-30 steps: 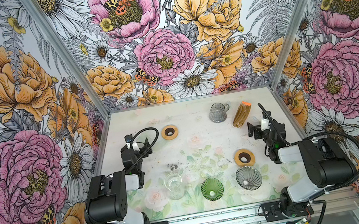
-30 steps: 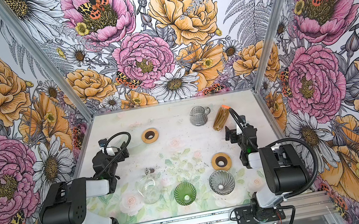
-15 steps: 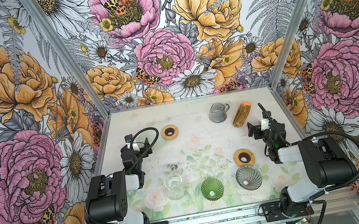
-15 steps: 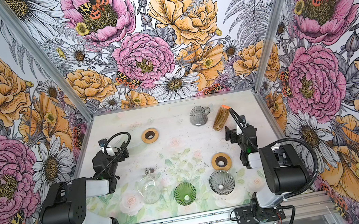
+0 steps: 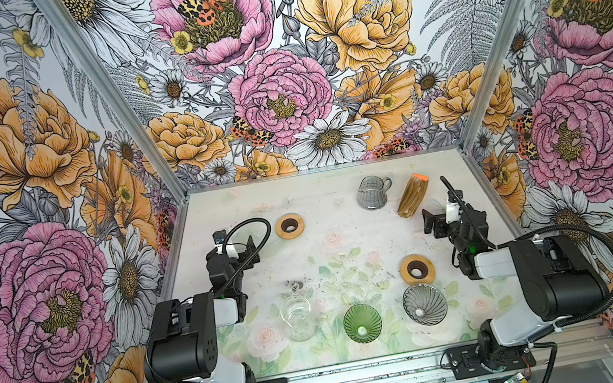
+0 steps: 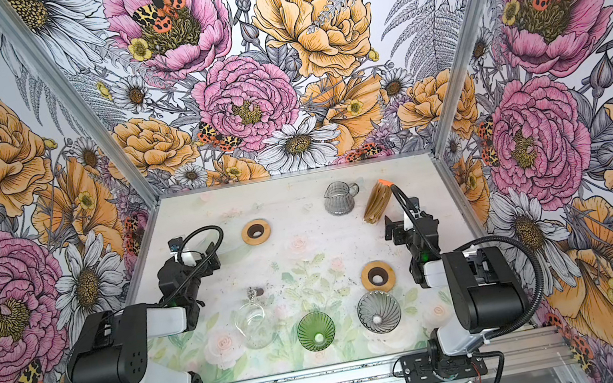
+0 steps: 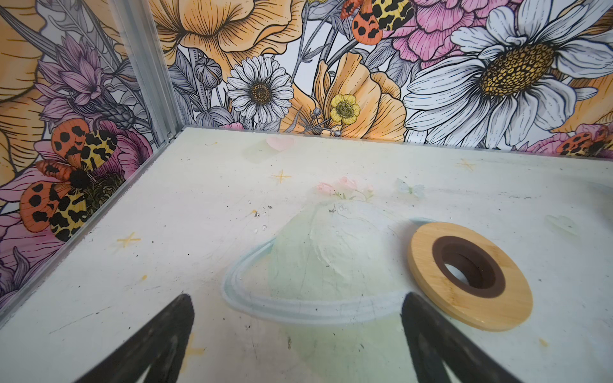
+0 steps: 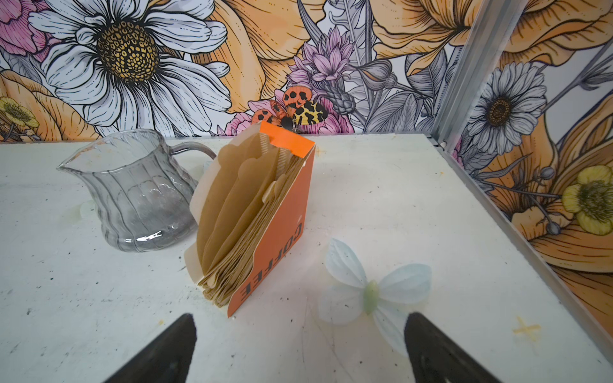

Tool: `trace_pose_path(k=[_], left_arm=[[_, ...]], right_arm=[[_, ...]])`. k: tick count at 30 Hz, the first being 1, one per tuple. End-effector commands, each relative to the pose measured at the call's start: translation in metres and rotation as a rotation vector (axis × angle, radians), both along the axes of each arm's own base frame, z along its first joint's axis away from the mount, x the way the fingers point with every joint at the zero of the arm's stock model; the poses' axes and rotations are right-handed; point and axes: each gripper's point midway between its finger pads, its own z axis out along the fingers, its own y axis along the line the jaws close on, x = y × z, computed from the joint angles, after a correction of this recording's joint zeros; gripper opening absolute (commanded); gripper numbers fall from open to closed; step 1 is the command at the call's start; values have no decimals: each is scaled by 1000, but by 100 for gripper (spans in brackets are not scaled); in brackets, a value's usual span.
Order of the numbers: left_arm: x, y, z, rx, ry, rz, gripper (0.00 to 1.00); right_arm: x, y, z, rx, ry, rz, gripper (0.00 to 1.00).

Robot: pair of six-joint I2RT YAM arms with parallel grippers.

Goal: Place the coffee filter in the dripper

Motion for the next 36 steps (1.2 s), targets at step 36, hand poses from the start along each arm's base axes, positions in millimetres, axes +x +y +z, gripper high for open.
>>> trace_pose_path(k=[36], left_arm=[[-21, -7, 106, -191, 27, 138, 99]], right_arm=[[-29, -3, 99, 57, 8, -139, 100]])
